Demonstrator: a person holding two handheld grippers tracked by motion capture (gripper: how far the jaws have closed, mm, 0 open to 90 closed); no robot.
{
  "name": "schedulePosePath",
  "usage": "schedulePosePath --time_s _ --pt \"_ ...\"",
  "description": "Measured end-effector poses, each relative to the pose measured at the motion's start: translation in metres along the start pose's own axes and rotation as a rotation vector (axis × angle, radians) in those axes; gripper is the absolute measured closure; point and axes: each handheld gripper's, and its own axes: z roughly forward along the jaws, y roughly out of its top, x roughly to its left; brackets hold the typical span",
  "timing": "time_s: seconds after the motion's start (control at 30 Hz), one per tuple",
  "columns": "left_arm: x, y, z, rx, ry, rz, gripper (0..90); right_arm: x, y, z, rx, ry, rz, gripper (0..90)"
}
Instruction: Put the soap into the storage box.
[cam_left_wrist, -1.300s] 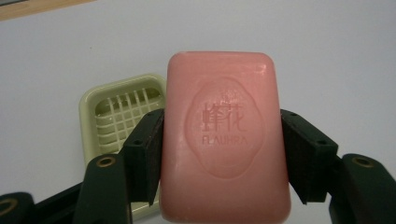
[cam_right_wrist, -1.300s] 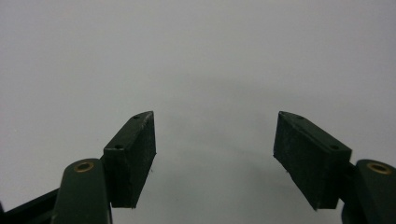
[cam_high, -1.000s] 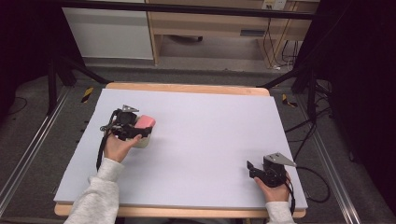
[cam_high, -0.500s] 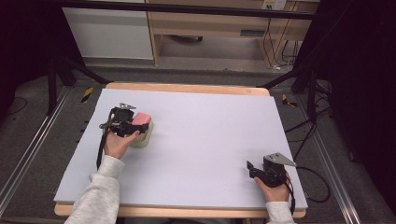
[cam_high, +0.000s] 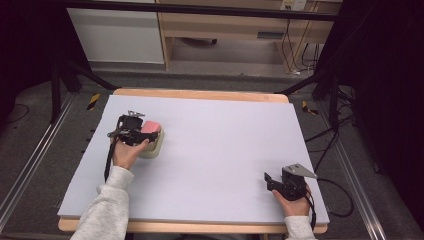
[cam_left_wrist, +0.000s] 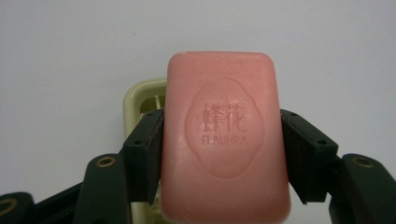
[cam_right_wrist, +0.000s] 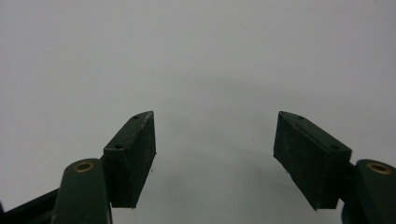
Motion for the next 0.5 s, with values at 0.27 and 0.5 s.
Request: schedulePosePath --time_s 0.27,0.5 --pt "0.002 -0.006 0.009 0.022 0.017 -0.006 37.3 0.0 0.0 0.0 0.001 0.001 0.001 29.7" --pt "0.003 -0.008 0.013 0.029 0.021 -0.007 37.3 0.0 0.0 0.0 0.001 0.0 -0.001 29.7"
